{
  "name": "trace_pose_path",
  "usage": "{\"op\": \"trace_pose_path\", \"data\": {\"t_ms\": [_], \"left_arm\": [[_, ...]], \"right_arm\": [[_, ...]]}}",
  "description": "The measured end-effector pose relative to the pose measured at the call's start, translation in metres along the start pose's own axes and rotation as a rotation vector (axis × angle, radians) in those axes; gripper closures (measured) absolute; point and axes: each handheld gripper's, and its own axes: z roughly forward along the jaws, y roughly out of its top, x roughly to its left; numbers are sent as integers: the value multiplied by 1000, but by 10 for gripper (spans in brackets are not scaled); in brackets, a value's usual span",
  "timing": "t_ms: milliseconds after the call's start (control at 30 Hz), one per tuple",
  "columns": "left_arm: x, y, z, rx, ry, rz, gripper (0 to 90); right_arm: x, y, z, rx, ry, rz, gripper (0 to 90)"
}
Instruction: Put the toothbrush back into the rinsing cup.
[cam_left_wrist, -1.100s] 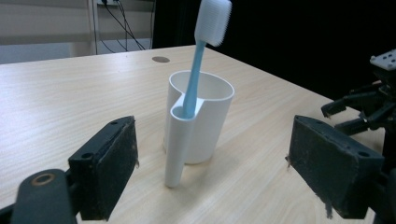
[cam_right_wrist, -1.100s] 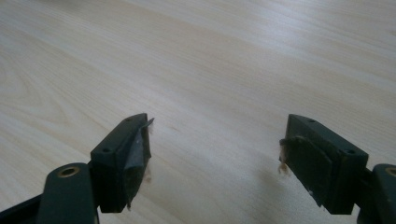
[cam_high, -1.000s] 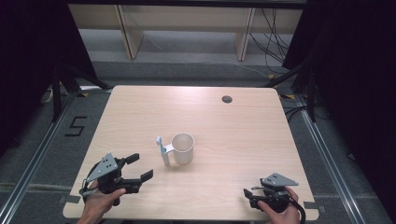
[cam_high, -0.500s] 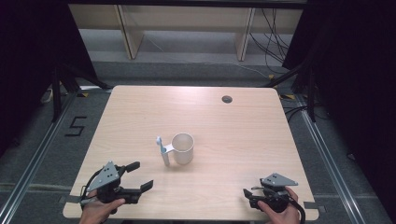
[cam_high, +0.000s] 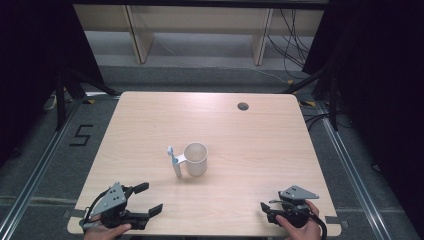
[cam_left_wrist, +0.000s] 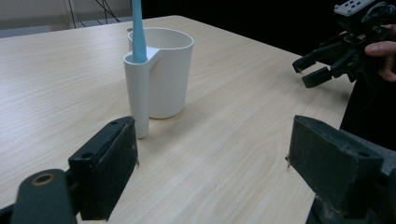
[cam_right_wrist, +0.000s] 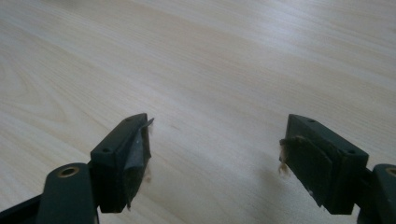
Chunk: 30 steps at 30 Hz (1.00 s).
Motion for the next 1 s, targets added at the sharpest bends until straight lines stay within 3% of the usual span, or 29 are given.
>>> {"op": "trace_pose_path", "data": {"t_ms": [267, 300, 433, 500, 533, 600, 700, 767, 833, 900, 1000], "left_arm": [[-7, -5, -5, 21, -1, 22, 147], [-8, -5, -6, 27, -2, 24, 147], [-11, -7, -8, 44, 3, 32, 147], [-12, -8, -9, 46, 3, 30, 148], [-12, -9, -9, 36, -1, 26, 147], [-12, -10, -10, 39, -3, 28, 147], [-14, -11, -13, 50, 4, 25, 147], [-14, -12, -14, 39, 2, 21, 147], [-15, -13, -16, 51, 8, 22, 147], [-15, -14, -17, 49, 5, 21, 147], [-16, -16, -19, 53, -3, 20, 147]], "right_arm": [[2, 1, -2, 12, -13, 26, 239], [1, 1, -1, 1, -8, 4, 239], [2, 1, -2, 12, -12, 26, 239], [0, 0, 0, -7, -15, -5, 239], [1, 1, -2, 7, -20, 11, 239], [2, 1, -2, 7, -9, 24, 239], [-1, 1, -1, 14, 18, 3, 239], [2, 1, -2, 10, -8, 28, 239], [0, 0, -1, -2, -18, -1, 239], [2, 1, -2, 11, -18, 24, 239], [1, 1, -2, 3, -16, 13, 239]]}}
